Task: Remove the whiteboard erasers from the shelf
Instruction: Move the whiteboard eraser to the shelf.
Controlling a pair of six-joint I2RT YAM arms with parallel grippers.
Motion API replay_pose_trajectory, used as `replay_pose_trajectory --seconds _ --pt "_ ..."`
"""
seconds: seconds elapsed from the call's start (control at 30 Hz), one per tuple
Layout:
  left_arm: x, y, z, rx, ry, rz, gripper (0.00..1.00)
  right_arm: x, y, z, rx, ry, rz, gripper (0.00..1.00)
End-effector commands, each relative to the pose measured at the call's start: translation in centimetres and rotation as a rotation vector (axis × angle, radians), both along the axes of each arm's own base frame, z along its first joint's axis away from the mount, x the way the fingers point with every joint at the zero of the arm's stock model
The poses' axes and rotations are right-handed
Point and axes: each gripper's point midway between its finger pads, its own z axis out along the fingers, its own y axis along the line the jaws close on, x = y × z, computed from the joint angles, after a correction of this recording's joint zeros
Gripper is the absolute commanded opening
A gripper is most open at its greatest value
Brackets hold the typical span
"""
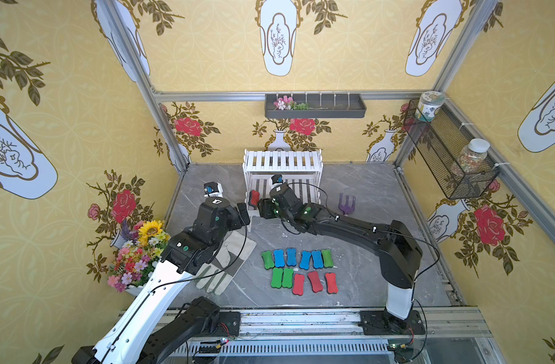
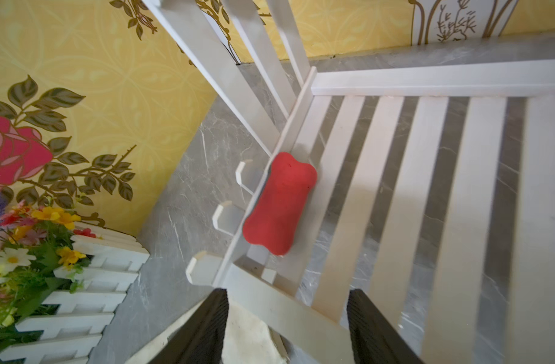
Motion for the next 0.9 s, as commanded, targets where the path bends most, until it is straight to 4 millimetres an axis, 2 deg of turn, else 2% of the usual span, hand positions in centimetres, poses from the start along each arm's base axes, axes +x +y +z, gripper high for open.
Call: replay_pose_trajectory --seconds 0.0,0.2,0.53,0.87 --pt "-0.1 0.1 0.2 -0.007 -0.011 0.003 1.0 1.0 1.5 0.8 0.075 0.0 -0.023 0.65" --pt "-0.2 0.3 0.3 -0.005 -0.013 0.007 0.99 1.6 2.9 -0.8 0.085 0.034 -0.014 0.65" --pt "-0.2 0.1 0.3 -0.01 -0.014 0.0 0.99 2.4 3.1 -1.2 0.049 0.027 -0.026 0.63" --pt "-0.2 0.0 0.0 -0.01 -0.009 -0.003 1.0 2.9 3.4 -2.6 -0.001 0.041 -0.03 0.59"
